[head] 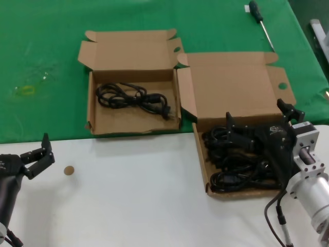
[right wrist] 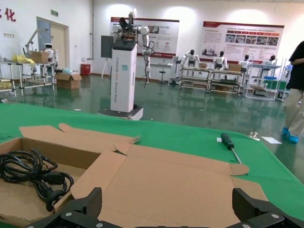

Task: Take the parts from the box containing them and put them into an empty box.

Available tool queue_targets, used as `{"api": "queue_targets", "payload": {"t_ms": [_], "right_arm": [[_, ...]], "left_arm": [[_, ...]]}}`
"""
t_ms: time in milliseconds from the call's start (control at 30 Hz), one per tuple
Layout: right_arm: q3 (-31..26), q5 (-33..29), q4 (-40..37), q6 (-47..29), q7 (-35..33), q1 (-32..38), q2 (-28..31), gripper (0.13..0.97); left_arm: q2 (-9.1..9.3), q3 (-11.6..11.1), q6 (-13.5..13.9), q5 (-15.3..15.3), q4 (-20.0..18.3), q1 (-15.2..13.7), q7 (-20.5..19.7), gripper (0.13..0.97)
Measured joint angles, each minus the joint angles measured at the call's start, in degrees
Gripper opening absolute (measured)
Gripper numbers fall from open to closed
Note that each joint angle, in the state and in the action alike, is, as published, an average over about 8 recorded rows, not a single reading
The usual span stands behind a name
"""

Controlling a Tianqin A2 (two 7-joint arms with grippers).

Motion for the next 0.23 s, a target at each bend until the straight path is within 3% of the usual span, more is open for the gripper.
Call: {"api": "queue_targets", "payload": {"t_ms": [233], "right_arm": [[0.0,0.0,0.0,0.0,0.0,0.0,0.0,0.966]], "left_arm": [[0.0,0.0,0.0,0.0,0.0,0.0,0.0,0.966]]}}
